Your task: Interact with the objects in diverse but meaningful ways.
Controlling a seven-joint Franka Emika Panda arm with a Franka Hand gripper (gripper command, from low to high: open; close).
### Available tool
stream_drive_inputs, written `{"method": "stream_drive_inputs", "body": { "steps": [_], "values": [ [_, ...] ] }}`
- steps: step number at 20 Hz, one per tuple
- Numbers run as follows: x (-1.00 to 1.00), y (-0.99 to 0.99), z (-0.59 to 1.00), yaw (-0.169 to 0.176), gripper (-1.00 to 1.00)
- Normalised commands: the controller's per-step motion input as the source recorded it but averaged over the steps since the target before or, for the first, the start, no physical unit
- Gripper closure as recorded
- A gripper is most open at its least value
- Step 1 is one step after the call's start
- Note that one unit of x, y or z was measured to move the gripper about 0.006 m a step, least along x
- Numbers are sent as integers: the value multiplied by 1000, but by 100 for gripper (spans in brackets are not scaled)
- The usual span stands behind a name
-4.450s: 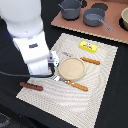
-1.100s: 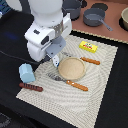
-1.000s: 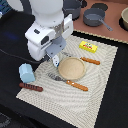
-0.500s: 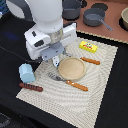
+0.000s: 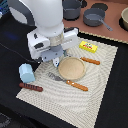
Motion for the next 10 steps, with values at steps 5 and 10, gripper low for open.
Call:
{"method": "stream_drive_inputs", "body": {
  "steps": [5, 10],
  "values": [
    [-58, 326, -82, 0, -100],
    [-24, 210, -50, 0, -100]
  ]
}}
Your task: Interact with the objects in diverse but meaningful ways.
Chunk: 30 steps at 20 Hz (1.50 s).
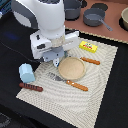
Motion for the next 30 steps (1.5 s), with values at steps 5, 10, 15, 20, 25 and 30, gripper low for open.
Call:
{"method": "stream_drive_inputs", "body": {
  "steps": [5, 10, 15, 20, 25, 30],
  "values": [
    [0, 153, -53, 0, 100],
    [0, 157, -42, 0, 100],
    [0, 114, -57, 0, 100],
    [3, 76, -116, 0, 100],
    [-49, 41, -66, 0, 100],
    [-774, 78, 883, -6, 100]
  ]
}}
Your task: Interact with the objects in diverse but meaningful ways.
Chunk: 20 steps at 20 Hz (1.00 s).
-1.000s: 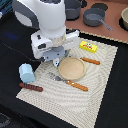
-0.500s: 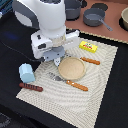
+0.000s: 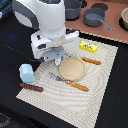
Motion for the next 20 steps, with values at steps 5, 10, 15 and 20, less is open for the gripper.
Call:
{"method": "stream_drive_inputs", "body": {
  "steps": [5, 10, 15, 20],
  "values": [
    [-810, 264, 1000, 31, 100],
    [-477, 334, 1000, 49, 100],
    [-151, 305, 937, 43, 100],
    [213, 102, 629, 16, 100]
  ]
}}
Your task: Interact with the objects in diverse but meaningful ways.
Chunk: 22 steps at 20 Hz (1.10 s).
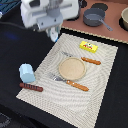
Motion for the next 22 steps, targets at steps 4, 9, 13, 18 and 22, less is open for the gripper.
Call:
{"method": "stream_drive_inputs", "body": {
  "steps": [4, 9, 13, 18, 22],
  "values": [
    [665, -218, 471, -50, 100],
    [830, -510, 204, -76, 100],
    [786, -564, 5, -64, 100],
    [890, -313, -17, -21, 100],
    [979, -104, -59, -6, 100]
  ]
}}
